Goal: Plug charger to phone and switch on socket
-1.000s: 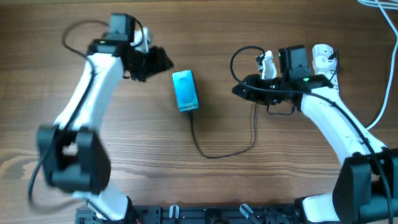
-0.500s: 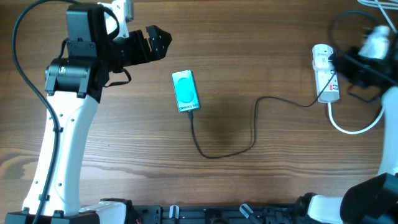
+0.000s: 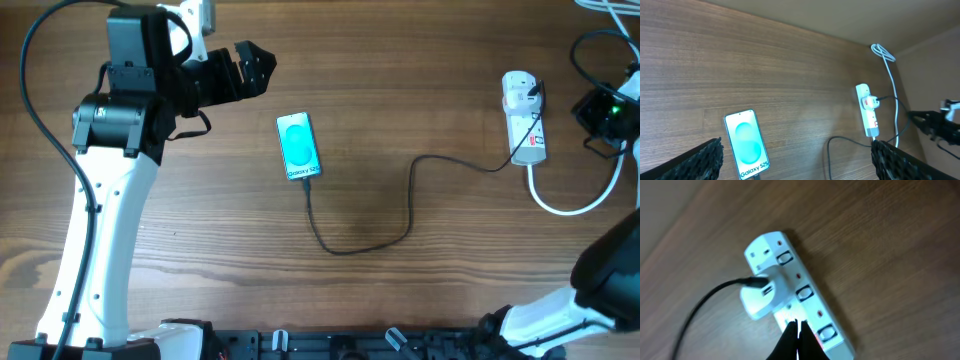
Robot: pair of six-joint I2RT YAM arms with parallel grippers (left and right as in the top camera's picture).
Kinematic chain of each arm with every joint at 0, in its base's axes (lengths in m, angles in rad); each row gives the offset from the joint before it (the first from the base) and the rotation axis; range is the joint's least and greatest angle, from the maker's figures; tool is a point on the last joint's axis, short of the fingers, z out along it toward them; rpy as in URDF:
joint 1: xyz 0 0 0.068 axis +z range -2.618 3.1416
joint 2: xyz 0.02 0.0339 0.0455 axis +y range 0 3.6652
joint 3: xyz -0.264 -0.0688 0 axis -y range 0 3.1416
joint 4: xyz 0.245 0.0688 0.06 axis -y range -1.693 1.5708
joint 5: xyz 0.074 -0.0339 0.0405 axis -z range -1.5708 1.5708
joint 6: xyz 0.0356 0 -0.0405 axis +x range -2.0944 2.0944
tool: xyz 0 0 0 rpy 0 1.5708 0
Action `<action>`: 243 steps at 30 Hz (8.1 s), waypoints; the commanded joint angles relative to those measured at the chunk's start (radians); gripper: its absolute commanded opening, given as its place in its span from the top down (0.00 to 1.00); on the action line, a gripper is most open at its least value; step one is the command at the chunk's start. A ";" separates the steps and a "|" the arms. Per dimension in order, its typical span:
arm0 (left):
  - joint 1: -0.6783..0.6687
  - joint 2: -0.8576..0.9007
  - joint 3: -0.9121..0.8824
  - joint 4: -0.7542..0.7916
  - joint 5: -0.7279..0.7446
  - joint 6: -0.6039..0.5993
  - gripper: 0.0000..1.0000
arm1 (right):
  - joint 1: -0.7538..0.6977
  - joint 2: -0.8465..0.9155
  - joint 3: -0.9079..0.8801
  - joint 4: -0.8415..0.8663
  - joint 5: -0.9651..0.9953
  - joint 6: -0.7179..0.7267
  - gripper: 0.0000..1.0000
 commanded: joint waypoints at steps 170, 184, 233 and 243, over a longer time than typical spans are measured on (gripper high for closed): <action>-0.001 -0.362 -0.440 0.427 -0.332 0.025 0.00 | 0.505 -1.819 -1.351 0.532 0.226 -0.115 0.00; 0.087 -1.138 -1.312 0.879 -0.332 0.182 0.00 | 0.505 -1.819 -1.351 0.532 0.226 -0.114 0.00; 0.081 -1.459 -1.526 0.705 -0.377 0.178 0.00 | 0.505 -1.819 -1.351 0.533 0.226 -0.114 0.00; 0.081 -1.459 -1.526 0.705 -0.377 0.177 0.00 | 0.505 -1.819 -1.351 0.532 0.226 -0.115 0.00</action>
